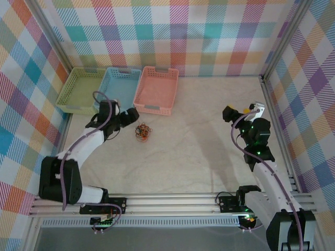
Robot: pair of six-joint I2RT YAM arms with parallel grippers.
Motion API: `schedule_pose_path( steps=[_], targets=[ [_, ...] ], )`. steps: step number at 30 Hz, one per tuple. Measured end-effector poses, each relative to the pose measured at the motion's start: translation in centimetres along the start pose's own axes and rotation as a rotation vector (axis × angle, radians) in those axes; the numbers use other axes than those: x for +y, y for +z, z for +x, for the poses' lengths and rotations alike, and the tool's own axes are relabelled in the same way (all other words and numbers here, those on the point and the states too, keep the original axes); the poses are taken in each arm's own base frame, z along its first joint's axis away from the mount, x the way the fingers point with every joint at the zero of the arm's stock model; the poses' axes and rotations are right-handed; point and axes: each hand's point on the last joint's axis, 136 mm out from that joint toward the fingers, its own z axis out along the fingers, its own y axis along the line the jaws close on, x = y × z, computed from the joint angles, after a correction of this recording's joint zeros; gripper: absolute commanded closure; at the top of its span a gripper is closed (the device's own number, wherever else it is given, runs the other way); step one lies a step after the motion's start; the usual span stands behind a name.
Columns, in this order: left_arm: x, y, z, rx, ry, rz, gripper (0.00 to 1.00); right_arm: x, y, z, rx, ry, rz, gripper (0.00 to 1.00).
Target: Untangle the cables
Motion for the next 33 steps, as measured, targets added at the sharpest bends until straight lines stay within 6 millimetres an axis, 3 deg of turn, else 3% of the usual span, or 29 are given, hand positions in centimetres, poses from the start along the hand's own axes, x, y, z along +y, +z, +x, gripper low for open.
schedule_pose_path(
  steps=[3, 10, 14, 17, 21, 24, 29, 33],
  targets=[
    [0.2, 2.0, 2.4, 0.103, 0.002, -0.038, 0.11, 0.6, 0.1, 2.6, 0.117, 0.087, -0.049, 0.09],
    [-0.7, 5.0, 4.7, 0.218, 0.03, -0.089, 0.14, 1.7, 0.2, 7.1, 0.281, 0.199, -0.112, 0.11],
    [-1.3, 6.7, 6.0, 0.279, 0.055, -0.118, 0.29, 1.8, 0.3, 9.3, 0.346, 0.219, -0.113, 0.11],
    [-1.8, 7.9, 6.6, 0.314, 0.061, -0.111, 0.34, 1.9, 0.5, 10.3, 0.375, 0.22, -0.115, 0.11],
    [-3.1, 8.0, 7.9, 0.344, 0.083, -0.08, 0.42, 2.2, 0.7, 11.0, 0.398, 0.217, -0.122, 0.12],
    [-5.4, 7.9, 10.4, 0.399, 0.126, -0.03, 0.55, 2.5, 0.8, 11.3, 0.406, 0.214, -0.13, 0.12],
    [-9.2, 7.5, 15.2, 0.508, 0.206, 0.061, 0.55, 2.7, 0.9, 12.0, 0.428, 0.211, -0.134, 0.13],
    [-11.2, 6.4, 17.3, 0.561, 0.243, 0.121, 0.53, 2.9, 1.0, 12.8, 0.454, 0.205, -0.14, 0.14]
  ],
)
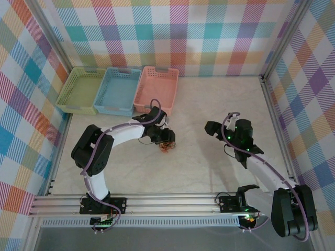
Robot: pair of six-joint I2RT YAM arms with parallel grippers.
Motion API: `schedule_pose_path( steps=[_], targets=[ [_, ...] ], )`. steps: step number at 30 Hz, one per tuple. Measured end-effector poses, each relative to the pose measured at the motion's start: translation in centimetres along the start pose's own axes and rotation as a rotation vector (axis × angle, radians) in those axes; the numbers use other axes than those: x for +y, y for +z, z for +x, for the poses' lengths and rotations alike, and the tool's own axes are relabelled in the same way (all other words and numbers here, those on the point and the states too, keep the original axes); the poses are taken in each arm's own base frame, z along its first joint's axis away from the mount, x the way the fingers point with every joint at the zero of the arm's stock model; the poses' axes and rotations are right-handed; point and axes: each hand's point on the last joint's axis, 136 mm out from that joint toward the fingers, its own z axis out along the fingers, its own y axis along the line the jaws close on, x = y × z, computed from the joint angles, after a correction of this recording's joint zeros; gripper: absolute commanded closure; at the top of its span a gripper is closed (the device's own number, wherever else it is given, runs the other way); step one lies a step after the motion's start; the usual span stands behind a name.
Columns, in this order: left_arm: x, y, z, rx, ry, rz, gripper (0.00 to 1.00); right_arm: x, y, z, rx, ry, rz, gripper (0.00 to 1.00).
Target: Untangle the cables
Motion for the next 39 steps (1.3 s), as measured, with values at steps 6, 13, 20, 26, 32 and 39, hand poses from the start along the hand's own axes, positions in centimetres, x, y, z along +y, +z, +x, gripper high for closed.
schedule_pose_path(
  steps=[6, 13, 20, 26, 32, 39],
  targets=[
    [-1.7, -3.3, 0.6, -0.056, 0.041, 0.056, 0.4, 0.4, 0.7, 1.3, 0.048, -0.023, -0.018, 0.14],
    [-1.5, -6.5, 0.1, -0.179, 0.066, 0.035, 0.39, 2.5, 1.9, 2.8, 0.127, -0.1, -0.083, 0.19],
    [1.0, -5.8, 0.8, -0.196, 0.04, -0.016, 0.4, 6.1, 4.0, 3.2, 0.213, -0.215, -0.168, 0.3],
    [1.2, -6.7, 0.5, -0.248, 0.042, -0.009, 0.4, 7.2, 7.3, 5.3, 0.344, -0.26, -0.182, 0.37],
    [1.8, -7.4, -0.3, -0.294, 0.027, -0.035, 0.41, 6.7, 10.0, 7.5, 0.447, -0.27, -0.154, 0.37],
    [5.8, -12.9, -3.3, -0.487, -0.078, -0.141, 0.4, 6.7, 10.3, 7.9, 0.446, -0.283, -0.153, 0.38]
  ],
)
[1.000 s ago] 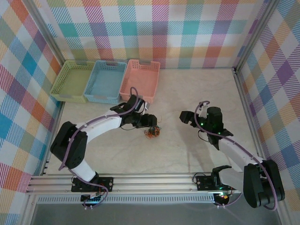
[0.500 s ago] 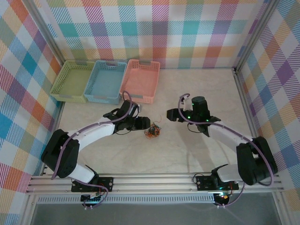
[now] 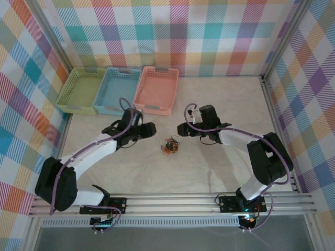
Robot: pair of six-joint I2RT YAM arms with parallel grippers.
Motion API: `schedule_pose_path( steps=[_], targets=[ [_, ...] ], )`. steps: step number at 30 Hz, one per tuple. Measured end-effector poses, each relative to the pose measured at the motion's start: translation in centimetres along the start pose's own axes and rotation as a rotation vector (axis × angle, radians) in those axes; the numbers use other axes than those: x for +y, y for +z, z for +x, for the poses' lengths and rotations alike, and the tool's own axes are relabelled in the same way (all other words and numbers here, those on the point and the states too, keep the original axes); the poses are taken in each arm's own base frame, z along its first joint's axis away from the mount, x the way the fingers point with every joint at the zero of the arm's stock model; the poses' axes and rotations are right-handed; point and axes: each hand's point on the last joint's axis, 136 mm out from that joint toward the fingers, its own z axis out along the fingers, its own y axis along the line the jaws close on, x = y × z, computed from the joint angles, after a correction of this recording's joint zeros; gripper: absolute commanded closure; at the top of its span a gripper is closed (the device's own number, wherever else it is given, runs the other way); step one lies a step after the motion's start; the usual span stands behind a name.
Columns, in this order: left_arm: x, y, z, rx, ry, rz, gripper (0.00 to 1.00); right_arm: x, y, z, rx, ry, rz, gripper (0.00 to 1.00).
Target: Untangle the cables
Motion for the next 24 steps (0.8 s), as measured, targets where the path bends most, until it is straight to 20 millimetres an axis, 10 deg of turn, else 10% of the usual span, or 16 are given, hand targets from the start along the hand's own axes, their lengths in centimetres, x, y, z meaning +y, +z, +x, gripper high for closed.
schedule_pose_path(
  steps=[12, 17, 24],
  targets=[
    [12.0, -5.2, -18.1, -0.333, -0.303, -0.362, 0.35, -1.8, 0.3, 1.8, 0.002, 0.012, 0.067, 0.37],
    [19.1, -1.8, -24.1, -0.311, -0.419, -0.47, 0.35, -2.0, 0.3, 1.7, -0.003, 0.01, 0.08, 0.38],
    [26.2, 4.2, -26.0, -0.17, -0.455, -0.573, 0.34, -2.1, 0.3, 1.6, -0.006, 0.01, 0.093, 0.38]
  ],
)
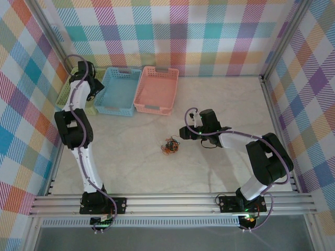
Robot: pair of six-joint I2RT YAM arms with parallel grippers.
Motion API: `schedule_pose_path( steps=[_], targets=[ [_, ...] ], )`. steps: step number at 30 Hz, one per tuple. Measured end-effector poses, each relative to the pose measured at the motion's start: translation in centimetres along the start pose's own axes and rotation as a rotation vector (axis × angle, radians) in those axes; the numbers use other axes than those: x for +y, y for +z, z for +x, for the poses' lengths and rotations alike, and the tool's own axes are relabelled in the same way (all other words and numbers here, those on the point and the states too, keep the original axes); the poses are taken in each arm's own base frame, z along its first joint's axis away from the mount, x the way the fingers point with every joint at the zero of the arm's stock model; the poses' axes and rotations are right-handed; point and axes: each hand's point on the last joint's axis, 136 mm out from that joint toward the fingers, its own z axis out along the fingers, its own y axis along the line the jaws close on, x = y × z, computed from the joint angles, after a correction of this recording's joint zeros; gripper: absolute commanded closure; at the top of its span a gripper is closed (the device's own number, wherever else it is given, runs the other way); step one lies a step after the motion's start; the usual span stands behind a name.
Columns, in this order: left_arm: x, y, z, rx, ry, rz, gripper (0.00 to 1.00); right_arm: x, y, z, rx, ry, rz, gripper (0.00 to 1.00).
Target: Untangle the cables
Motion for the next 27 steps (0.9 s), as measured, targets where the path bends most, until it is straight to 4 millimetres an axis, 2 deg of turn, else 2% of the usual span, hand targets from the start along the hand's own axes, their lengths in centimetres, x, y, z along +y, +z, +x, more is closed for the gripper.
schedule_pose_path(
  steps=[3, 8, 13, 15, 22, 24, 27],
  targets=[
    [0.2, 1.5, -0.4, 0.026, 0.017, -0.023, 0.34, 0.1, 0.1, 0.1, 0.004, -0.002, 0.003, 0.38],
    [-1.1, 1.7, -1.8, 0.022, 0.045, 0.01, 0.33, 0.3, 0.2, 0.3, 0.014, -0.004, 0.005, 0.38],
    [-2.7, 2.1, -2.9, 0.019, 0.059, 0.059, 0.29, 0.3, 0.2, 0.2, 0.018, -0.003, 0.008, 0.38],
    [-2.8, 2.5, -2.7, 0.034, 0.063, 0.063, 0.29, 0.4, 0.2, 0.2, 0.018, -0.004, 0.008, 0.38],
    [-2.3, 3.6, 0.1, 0.152, 0.066, 0.065, 0.27, 0.3, 0.2, 0.2, 0.021, -0.003, 0.015, 0.37],
    [-2.2, 3.6, 0.6, 0.171, 0.062, 0.066, 0.32, 0.3, 0.2, 0.2, 0.023, -0.002, 0.016, 0.37],
    [-2.0, 3.6, 1.0, 0.194, 0.049, 0.062, 0.32, 0.3, 0.2, 0.3, 0.025, -0.002, 0.019, 0.36]
  ],
)
